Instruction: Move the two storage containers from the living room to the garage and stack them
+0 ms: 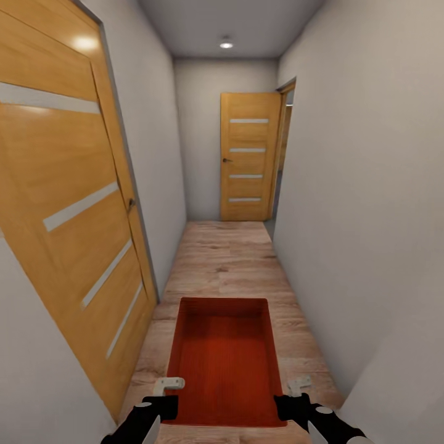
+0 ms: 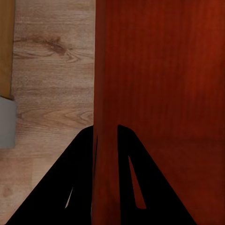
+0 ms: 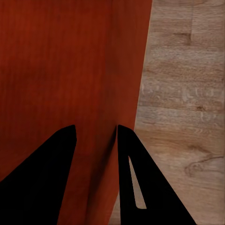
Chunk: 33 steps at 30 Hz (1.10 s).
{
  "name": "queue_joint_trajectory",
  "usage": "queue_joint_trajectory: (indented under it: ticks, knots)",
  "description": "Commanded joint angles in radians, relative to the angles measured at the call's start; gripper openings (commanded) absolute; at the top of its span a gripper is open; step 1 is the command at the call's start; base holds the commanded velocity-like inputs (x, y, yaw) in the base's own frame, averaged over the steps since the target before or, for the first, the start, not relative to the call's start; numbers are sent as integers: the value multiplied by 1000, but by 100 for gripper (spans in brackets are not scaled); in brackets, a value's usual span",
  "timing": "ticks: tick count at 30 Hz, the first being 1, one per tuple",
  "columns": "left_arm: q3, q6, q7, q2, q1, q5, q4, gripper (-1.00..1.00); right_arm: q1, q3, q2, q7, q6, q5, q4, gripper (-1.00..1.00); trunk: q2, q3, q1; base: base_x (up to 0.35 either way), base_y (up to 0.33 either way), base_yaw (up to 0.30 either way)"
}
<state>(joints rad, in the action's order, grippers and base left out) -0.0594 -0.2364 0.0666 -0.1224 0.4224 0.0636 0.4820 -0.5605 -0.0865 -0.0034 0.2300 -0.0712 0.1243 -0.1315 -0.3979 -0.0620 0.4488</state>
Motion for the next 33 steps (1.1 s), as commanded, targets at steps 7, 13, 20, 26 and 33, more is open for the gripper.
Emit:
queue_joint_trajectory:
  ticks: [7,13,20,26,33]
  knots:
    - [-48,-6,-1,54,1,-11,0,-100,-1,14,-10,34,-12,-5,-2,-100,-2,-2,1,323,0,0]
    - [-48,-6,-1,52,1,-11,0,-100,-1,14,-10,34,-12,-3,-2,-100,-2,-2,1,323,0,0]
    - [-48,-5,-1,53,1,-11,0,-100,-1,14,-10,34,-12,-3,-2,-100,-2,-2,1,323,0,0]
    - [-48,-4,-1,53,1,-11,0,-100,-1,14,-10,34,-12,-3,-2,-100,-2,-2,1,323,0,0]
    - [-48,-6,-2,58,1,-11,0,-100,-1,13,-10,34,-12,-3,-2,-100,-2,-2,1,323,0,0]
